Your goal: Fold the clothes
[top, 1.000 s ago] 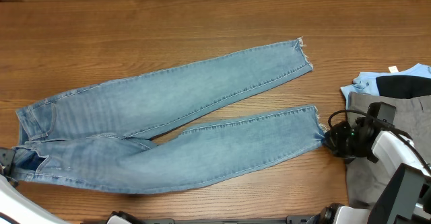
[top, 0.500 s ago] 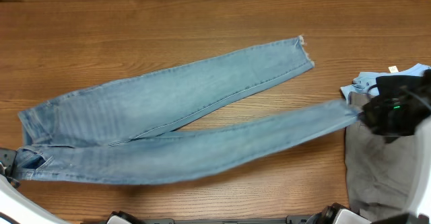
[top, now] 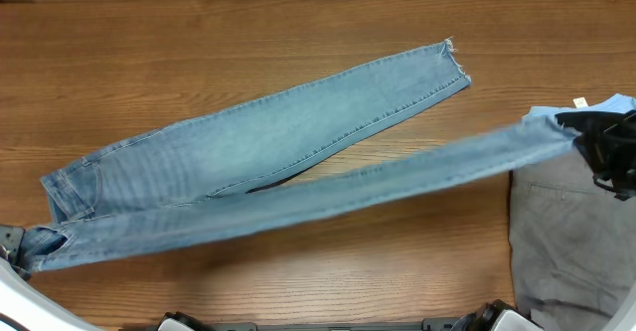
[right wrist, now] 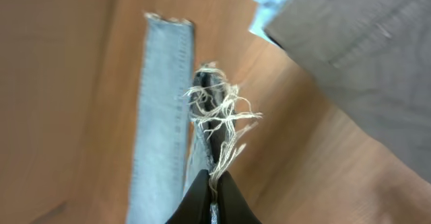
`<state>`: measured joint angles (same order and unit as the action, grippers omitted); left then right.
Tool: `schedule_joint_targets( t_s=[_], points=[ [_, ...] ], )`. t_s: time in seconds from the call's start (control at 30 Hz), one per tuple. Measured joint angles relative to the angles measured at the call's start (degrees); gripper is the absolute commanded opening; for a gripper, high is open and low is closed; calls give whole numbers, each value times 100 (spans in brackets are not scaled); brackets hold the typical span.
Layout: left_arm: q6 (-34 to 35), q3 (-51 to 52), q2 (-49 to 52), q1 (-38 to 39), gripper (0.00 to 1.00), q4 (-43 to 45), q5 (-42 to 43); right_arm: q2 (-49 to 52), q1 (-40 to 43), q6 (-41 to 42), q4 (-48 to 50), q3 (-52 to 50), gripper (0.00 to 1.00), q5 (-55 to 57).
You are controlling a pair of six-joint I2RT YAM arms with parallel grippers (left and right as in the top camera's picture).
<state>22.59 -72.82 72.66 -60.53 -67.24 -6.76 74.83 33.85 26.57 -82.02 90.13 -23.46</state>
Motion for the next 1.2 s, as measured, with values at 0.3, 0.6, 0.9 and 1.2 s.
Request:
schedule_joint_targets(
  t_s=[0.3, 0.6, 0.9, 1.2],
  points=[
    [24, 0, 271, 7, 4, 474, 544, 586, -616, 409, 852, 31, 4, -164],
    [17, 0, 1272, 326, 4, 874, 723, 2118, -1499, 848, 2326, 50, 4, -157],
    [17, -9, 2210, 1051, 4, 1421, 695, 3174, -1821, 1193, 3464, 50, 4, -24],
    [22, -11, 2332, 1134, 4, 1718, 706, 3729, -2094, 1333, 4535, 55, 4, 33]
  ],
)
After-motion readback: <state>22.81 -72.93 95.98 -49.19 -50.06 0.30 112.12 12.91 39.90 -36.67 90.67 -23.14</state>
